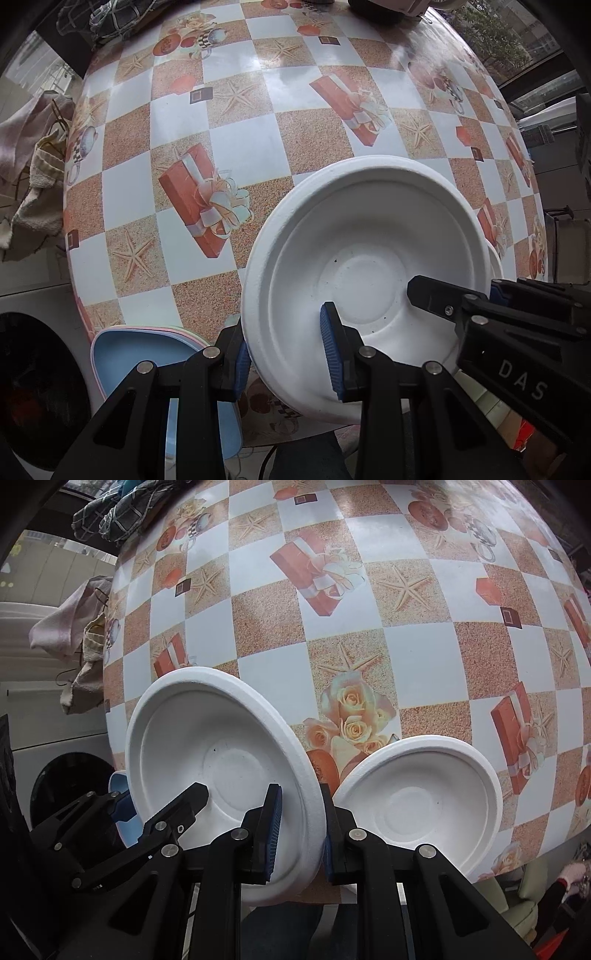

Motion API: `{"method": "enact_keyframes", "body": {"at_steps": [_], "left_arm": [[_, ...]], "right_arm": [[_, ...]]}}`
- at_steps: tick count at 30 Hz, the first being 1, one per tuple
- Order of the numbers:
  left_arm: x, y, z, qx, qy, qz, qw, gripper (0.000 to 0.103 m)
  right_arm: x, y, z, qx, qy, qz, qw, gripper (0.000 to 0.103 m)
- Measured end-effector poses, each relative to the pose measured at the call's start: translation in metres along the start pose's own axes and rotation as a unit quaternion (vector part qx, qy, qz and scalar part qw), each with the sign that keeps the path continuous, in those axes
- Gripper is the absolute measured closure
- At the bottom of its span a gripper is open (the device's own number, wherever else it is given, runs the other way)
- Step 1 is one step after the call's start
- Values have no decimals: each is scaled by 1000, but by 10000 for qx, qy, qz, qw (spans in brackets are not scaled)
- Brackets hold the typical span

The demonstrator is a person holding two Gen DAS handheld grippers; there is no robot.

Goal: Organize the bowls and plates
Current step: 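Lift the third bowl with both grippers and carry it over the bowl stack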

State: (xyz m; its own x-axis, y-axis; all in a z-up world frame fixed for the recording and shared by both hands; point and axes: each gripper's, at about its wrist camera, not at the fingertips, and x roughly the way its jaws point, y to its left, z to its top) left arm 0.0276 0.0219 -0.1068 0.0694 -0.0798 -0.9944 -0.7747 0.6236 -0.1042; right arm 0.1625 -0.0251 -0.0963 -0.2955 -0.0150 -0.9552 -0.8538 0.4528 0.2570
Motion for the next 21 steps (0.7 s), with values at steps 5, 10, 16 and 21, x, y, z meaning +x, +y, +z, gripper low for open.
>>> {"method": "enact_keyframes", "body": {"at_steps": [5, 10, 16, 21], "left_arm": [[-17, -6, -2, 178, -66, -47, 9998, 67], [-12, -9, -4, 440, -120, -61, 9989, 67], [-15, -27, 2, 824, -175, -95, 9964, 67], [-20, -49, 4, 1211, -211, -87, 9924, 67]], "right_arm": [[-11, -7, -5, 133, -143, 16, 9998, 81], [-20, -16, -11, 313, -282, 36, 9991, 81], [-32, -34, -21, 618, -460, 88, 9970, 81], [-41, -54, -31, 916, -580, 139, 9940, 81]]}}
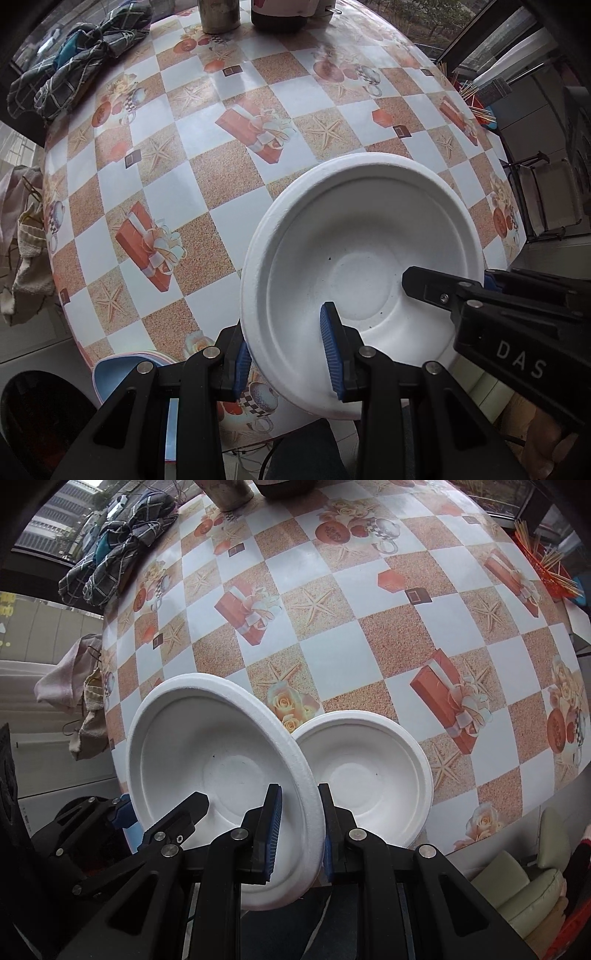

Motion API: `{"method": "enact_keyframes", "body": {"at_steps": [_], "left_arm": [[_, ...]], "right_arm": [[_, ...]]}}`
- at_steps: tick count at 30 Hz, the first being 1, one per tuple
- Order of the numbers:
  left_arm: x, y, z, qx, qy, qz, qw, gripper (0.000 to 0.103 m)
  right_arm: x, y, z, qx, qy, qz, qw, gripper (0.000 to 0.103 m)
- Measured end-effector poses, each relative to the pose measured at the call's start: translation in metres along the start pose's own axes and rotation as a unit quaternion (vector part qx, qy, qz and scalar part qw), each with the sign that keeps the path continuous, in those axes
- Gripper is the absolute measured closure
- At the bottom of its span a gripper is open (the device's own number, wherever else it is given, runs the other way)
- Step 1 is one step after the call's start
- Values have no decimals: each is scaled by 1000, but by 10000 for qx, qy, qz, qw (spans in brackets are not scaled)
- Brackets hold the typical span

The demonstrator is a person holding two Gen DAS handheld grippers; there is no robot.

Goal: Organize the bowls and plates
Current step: 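Lift the third bowl with both grippers and carry it over the bowl stack, then lower the third bowl onto the bowl stack and open both grippers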

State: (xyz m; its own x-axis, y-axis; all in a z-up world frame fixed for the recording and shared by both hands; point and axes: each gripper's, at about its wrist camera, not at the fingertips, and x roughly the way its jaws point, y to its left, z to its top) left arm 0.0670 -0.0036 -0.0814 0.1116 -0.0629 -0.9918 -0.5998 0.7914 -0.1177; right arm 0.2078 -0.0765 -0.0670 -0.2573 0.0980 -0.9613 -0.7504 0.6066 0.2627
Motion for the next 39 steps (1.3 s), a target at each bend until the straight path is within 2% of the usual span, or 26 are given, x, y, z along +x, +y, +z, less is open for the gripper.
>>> {"method": "enact_keyframes", "body": {"at_steps": [12, 20, 32, 34, 36, 39], "left_arm": [[6, -53, 9, 876, 129, 42, 9961, 67], [11, -82, 17, 1294, 152, 117, 9914, 67], [32, -83, 16, 1358, 398, 159, 9898, 64], [32, -80, 17, 1309, 376, 153, 9906, 60], [32, -78, 17, 1249, 372, 156, 9913, 46], [30, -72, 17, 1155, 308, 185, 9927, 33]], "right_arm": [[-15, -53, -12, 757, -241, 103, 9968, 81], [-19, -79, -20, 1143, -308, 93, 9929, 81], [-5, -86, -19, 1179, -124, 71, 9929, 81], [-2, -86, -18, 1180, -95, 114, 9929, 81], [1, -85, -18, 1210, -53, 198, 9924, 81], [3, -86, -17, 1209, -25, 138, 9926, 78]]}}
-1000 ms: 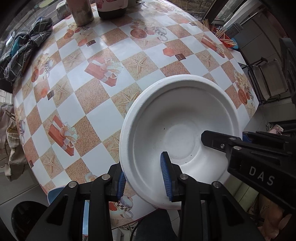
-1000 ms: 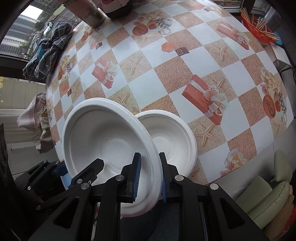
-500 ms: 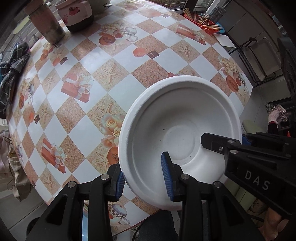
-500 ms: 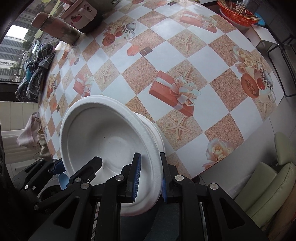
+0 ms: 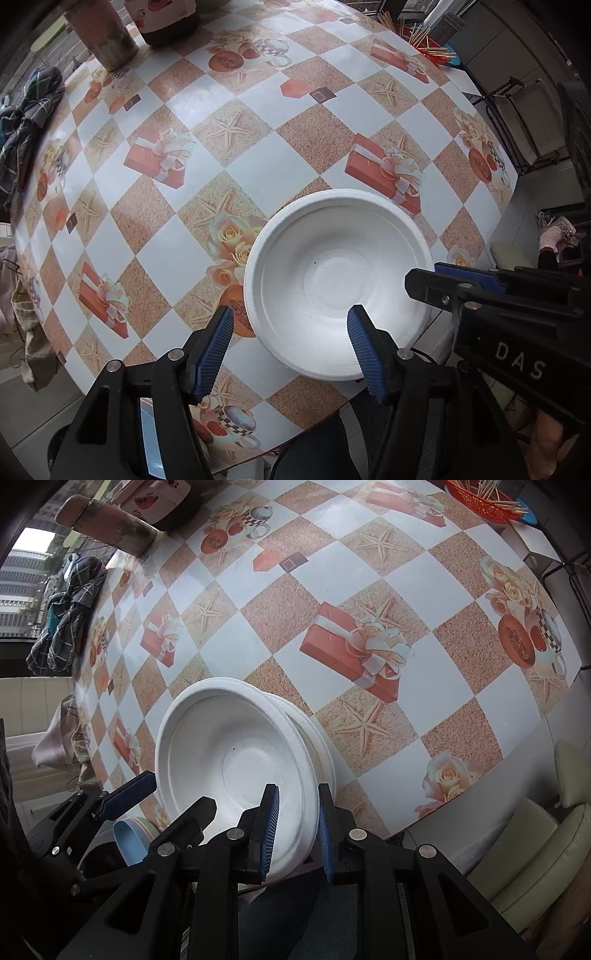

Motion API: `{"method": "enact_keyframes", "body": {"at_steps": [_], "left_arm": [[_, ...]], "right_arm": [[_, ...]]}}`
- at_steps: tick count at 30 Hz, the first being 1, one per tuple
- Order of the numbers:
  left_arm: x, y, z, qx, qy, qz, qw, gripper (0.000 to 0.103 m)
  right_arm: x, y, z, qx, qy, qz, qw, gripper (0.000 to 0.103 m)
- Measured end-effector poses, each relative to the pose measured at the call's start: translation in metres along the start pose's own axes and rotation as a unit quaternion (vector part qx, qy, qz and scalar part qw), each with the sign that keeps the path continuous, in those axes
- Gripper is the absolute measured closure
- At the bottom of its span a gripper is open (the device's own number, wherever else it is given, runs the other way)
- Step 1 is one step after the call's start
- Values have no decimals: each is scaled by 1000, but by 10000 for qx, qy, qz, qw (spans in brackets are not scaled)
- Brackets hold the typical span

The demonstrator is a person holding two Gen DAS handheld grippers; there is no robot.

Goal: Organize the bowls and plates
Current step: 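Lower the third bowl onto the bowl stack and open both grippers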

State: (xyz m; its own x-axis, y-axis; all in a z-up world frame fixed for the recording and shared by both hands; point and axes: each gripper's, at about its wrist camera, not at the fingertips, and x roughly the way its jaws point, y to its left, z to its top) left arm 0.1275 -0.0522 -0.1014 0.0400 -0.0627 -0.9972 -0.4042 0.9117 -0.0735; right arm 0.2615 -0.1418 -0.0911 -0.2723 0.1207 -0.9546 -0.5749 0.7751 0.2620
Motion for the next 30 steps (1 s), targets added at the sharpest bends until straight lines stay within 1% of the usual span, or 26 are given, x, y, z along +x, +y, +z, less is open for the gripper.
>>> {"method": "enact_keyframes", "body": {"at_steps": [1, 2, 3, 4, 6, 8, 13, 15, 19, 25, 30], "left_arm": [[0, 2, -1, -43, -7, -4, 10000, 32], [-1, 5, -1, -95, -9, -7, 10000, 30], [-2, 7, -2, -154, -22, -12, 9999, 29], [-3, 10, -4, -213, -43, -31, 9998, 29], [-4, 16, -8, -361, -69, -93, 9993, 26], [-5, 22, -13, -509, -57, -156, 9986, 25], [-1, 38, -24, -839, 82, -206, 9962, 25], [-1, 44, -28, -973, 116, -205, 9950, 25], [0, 49, -32, -1096, 169, -180, 9937, 25], [-6, 47, -38, -1007, 119, -137, 9947, 25], [-9, 51, -44, -1085, 85, -116, 9940, 25]], "right_arm": [[0, -2, 0, 41, -9, -1, 10000, 54], [-1, -4, 1, 95, -23, 34, 9999, 20], [-1, -8, 1, 166, -53, 98, 9998, 9], [-2, -11, 1, 231, -79, 133, 9996, 5], [-1, -17, 1, 338, -87, 28, 9994, 5], [0, -20, 0, 344, -146, -145, 9992, 1], [2, -19, -9, 61, -402, -528, 9978, 1], [5, -16, -13, -47, -432, -629, 9971, 1], [10, -14, -18, -47, -327, -495, 9982, 1], [8, -18, -19, 108, -342, -402, 9985, 1], [10, -15, -22, 87, -311, -368, 9988, 1]]}}
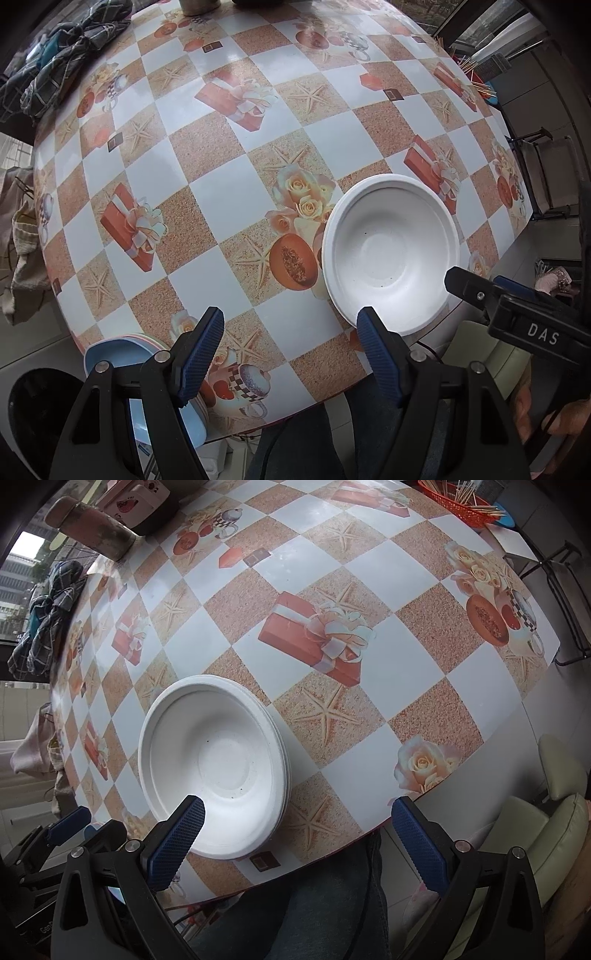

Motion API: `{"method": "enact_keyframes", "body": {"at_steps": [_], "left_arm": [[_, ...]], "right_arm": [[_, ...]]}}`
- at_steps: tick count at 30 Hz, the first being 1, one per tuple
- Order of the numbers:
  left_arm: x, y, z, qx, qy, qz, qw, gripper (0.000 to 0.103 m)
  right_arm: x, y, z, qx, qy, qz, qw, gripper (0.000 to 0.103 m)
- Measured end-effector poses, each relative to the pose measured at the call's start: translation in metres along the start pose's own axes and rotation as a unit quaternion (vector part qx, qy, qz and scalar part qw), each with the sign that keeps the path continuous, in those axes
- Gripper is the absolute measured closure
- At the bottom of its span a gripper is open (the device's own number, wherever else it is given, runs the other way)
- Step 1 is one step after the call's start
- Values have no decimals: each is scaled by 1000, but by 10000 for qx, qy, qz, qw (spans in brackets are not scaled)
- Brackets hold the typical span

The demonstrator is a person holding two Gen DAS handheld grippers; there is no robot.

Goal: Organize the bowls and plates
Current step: 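Lower the third bowl onto the bowl stack and open both grippers, then close both grippers on the rim of the stacked white bowls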

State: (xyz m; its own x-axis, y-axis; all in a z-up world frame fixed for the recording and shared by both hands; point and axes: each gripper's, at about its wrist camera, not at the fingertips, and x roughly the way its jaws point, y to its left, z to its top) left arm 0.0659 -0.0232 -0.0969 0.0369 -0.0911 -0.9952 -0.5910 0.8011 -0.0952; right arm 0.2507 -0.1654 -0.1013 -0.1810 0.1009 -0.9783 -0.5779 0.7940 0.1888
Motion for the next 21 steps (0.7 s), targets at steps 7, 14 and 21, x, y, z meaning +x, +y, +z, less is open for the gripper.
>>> {"method": "enact_keyframes", "body": {"at_steps": [7, 14, 21], "left_arm": [[-5, 6, -8, -108, -66, 17, 9999, 25], [-9, 10, -13, -133, -132, 15, 9998, 25], [-9, 14, -19, -164, -125, -14, 9998, 25]], "right_arm": [[1, 6, -4, -99, -8, 18, 9999, 1], [0, 8, -7, -71, -28, 31, 10000, 1], [3, 8, -11, -50, 12, 29, 10000, 1]]}}
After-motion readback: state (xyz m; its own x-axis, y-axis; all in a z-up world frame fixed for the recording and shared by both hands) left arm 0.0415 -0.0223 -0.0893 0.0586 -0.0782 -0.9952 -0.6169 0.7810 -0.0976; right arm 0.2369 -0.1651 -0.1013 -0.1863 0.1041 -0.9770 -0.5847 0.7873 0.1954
